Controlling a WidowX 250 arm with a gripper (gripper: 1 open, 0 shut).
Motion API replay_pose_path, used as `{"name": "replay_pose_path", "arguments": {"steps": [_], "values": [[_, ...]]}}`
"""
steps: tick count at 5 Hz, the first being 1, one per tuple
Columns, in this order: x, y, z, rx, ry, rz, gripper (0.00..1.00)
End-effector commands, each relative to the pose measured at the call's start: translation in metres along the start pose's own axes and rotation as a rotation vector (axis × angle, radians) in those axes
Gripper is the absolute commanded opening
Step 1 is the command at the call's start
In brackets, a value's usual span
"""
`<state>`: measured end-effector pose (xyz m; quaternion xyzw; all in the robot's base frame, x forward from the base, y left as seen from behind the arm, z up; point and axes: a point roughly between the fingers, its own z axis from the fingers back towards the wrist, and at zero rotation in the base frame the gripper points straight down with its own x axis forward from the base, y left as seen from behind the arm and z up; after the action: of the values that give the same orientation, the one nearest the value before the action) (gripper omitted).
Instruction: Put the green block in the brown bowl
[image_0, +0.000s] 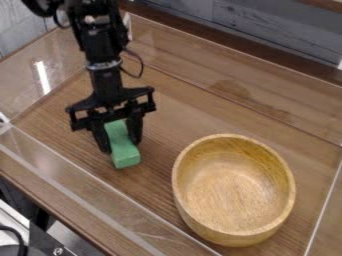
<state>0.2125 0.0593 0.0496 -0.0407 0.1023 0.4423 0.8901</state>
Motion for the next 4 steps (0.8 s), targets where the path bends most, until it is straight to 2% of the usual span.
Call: {"name": "replay_pose_path", "arguments": {"steps": [1, 2, 3, 4], "values": [[-0.004, -0.006, 0.034, 0.009, -0.044, -0.087, 0.00], [-0.020, -0.013, 0.058, 0.030, -0.036, -0.186, 0.00], [-0.048, -0.028, 0.086, 0.050, -0.027, -0.348, 0.00], [-0.098, -0.054, 0.112, 0.054, -0.021, -0.541, 0.00]]}}
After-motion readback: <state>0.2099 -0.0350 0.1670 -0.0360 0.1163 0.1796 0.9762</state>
